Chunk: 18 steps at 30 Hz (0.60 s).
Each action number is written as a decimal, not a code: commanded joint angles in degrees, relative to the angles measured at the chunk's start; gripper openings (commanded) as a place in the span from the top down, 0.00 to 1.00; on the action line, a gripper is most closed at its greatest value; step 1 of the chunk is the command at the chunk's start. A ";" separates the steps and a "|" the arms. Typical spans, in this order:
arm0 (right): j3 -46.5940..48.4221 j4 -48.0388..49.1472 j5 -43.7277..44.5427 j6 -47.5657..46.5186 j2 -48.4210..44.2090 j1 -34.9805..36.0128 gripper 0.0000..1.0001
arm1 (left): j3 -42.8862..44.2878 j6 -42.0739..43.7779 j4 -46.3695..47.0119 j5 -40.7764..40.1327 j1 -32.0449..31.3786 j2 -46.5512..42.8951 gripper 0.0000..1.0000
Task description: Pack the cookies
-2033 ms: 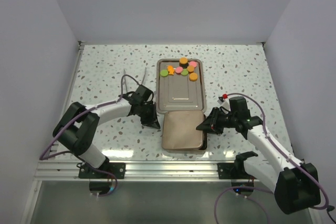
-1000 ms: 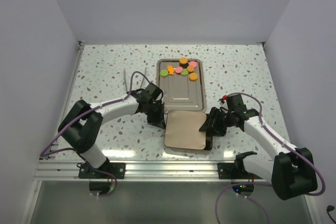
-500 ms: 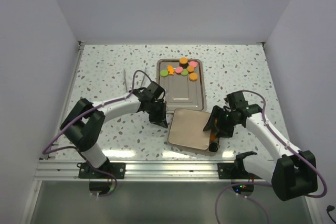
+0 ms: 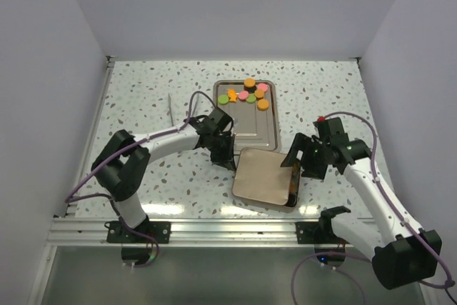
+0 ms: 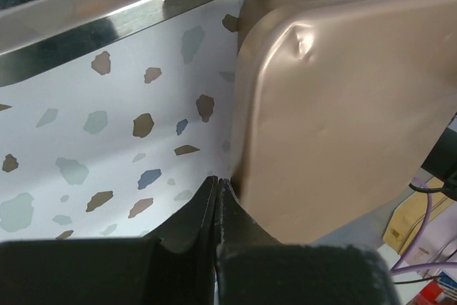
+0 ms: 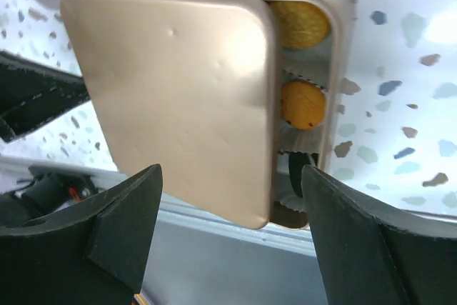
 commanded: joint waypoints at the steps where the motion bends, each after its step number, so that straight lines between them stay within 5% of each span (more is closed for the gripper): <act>1: 2.34 -4.71 7.47 0.66 -1.34 -0.18 0.19 | 2.70 1.29 -1.40 0.65 -0.78 0.71 1.00; 6: 3.57 -8.41 17.15 2.60 -0.38 -0.71 0.32 | 3.40 1.29 -1.93 0.56 -1.22 1.15 1.00; 14: 1.29 -6.49 21.99 5.85 -0.37 -2.11 0.84 | 3.93 1.38 -2.63 0.47 -1.57 1.15 1.00; 18: 1.64 -6.22 24.27 5.85 1.90 -2.90 0.96 | 3.84 1.46 -2.98 0.39 -1.66 0.80 1.00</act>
